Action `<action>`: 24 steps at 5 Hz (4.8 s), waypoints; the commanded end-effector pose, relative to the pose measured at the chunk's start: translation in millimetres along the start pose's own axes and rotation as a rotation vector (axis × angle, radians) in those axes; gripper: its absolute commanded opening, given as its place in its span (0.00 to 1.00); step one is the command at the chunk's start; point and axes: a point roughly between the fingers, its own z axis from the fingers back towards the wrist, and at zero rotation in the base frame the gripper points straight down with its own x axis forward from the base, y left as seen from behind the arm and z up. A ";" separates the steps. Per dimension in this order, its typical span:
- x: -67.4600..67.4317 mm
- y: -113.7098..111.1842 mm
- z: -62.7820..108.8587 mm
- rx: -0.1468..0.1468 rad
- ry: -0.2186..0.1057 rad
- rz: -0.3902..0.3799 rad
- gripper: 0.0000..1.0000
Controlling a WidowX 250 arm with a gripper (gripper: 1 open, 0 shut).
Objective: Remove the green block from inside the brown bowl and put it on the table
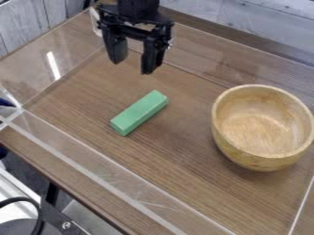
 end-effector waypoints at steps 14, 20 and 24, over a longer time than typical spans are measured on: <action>-6.9 -10.2 20.1 -0.049 -0.019 -0.131 1.00; -7.3 18.7 3.7 0.089 0.122 0.181 1.00; -7.2 28.2 41.7 -0.003 0.035 0.045 1.00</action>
